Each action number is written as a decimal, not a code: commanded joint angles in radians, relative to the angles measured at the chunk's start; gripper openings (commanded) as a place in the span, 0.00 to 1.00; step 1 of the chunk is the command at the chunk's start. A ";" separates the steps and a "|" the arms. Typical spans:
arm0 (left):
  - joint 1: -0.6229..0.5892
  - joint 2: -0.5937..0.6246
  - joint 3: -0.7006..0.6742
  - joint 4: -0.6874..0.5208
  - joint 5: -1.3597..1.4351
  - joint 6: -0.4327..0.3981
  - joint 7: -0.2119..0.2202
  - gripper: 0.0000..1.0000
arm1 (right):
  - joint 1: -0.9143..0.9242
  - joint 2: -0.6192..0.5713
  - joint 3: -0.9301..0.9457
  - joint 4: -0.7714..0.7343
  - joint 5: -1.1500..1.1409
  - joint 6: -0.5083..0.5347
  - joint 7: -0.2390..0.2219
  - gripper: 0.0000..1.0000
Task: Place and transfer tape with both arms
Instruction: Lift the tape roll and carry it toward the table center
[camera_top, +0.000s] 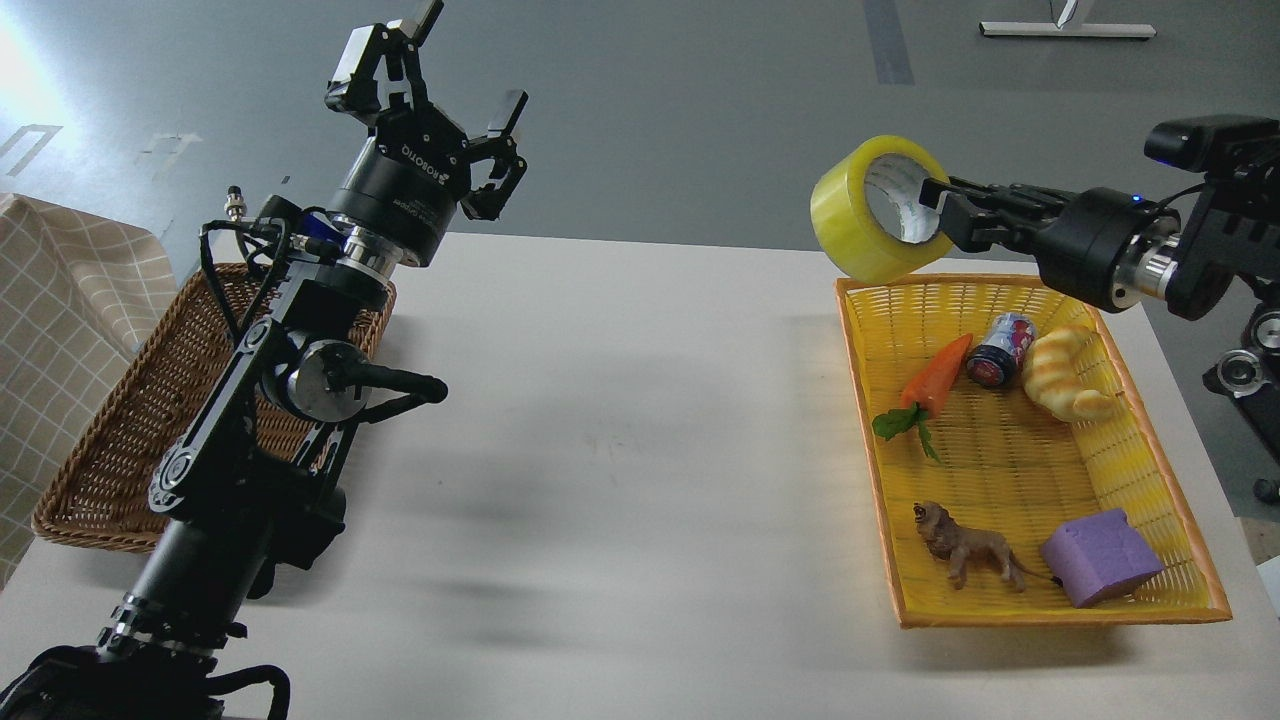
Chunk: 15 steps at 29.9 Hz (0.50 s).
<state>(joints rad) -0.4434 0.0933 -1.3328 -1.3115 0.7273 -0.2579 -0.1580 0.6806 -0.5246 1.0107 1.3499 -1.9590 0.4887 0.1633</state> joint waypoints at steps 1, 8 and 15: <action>0.000 0.006 0.000 0.000 0.000 0.000 0.000 0.99 | 0.039 0.047 -0.075 -0.026 -0.006 0.000 -0.008 0.12; -0.001 0.006 0.000 0.000 0.001 0.003 0.000 0.99 | 0.092 0.156 -0.193 -0.107 -0.046 0.000 -0.056 0.12; 0.000 0.009 -0.008 0.000 0.003 0.002 -0.002 0.99 | 0.132 0.256 -0.267 -0.192 -0.095 0.000 -0.054 0.12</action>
<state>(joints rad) -0.4442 0.1023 -1.3356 -1.3111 0.7295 -0.2545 -0.1595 0.7902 -0.3031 0.7769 1.1877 -2.0491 0.4887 0.1086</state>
